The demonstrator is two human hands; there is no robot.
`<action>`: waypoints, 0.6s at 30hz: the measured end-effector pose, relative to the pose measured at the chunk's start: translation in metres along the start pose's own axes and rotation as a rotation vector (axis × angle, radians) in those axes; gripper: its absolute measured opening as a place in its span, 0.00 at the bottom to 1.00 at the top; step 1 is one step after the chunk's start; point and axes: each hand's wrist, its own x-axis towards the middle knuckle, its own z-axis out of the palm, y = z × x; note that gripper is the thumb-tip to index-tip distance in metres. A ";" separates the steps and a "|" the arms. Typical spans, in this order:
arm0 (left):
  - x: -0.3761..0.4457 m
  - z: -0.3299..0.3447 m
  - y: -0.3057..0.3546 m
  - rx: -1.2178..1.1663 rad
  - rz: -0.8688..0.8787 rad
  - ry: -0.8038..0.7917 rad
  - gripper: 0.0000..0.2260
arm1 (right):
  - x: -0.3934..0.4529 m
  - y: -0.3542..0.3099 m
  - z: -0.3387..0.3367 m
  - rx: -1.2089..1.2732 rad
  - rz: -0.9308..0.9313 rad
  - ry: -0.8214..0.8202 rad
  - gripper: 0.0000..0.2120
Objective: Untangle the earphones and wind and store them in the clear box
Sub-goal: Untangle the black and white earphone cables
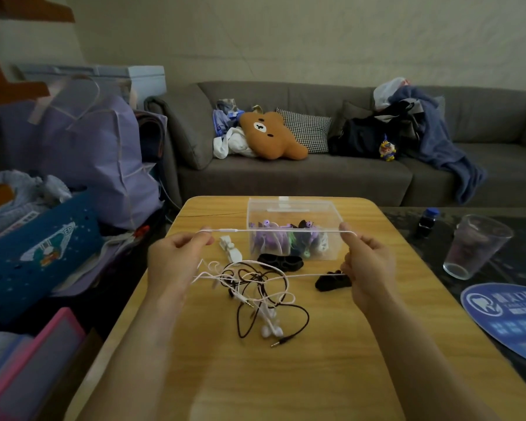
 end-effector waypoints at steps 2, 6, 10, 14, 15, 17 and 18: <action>0.000 0.002 0.002 -0.190 -0.108 -0.075 0.10 | -0.001 0.001 -0.002 0.293 0.216 -0.156 0.14; -0.001 0.001 0.005 -0.504 -0.278 -0.255 0.11 | -0.009 -0.002 -0.004 0.552 0.504 -0.313 0.26; 0.000 -0.003 0.006 -0.501 -0.292 -0.240 0.12 | -0.008 -0.007 -0.004 0.434 0.422 -0.319 0.23; 0.008 -0.009 0.000 -0.285 -0.244 -0.141 0.16 | -0.004 -0.008 -0.006 0.306 0.307 -0.188 0.21; 0.009 -0.010 -0.001 -0.182 -0.222 -0.094 0.17 | -0.003 -0.009 -0.007 0.246 0.271 -0.150 0.20; 0.009 -0.013 -0.001 0.017 -0.154 0.012 0.17 | 0.000 -0.011 -0.008 0.124 0.192 -0.087 0.19; 0.009 -0.014 -0.001 0.089 -0.112 0.060 0.17 | 0.000 -0.012 -0.009 0.071 0.153 -0.060 0.19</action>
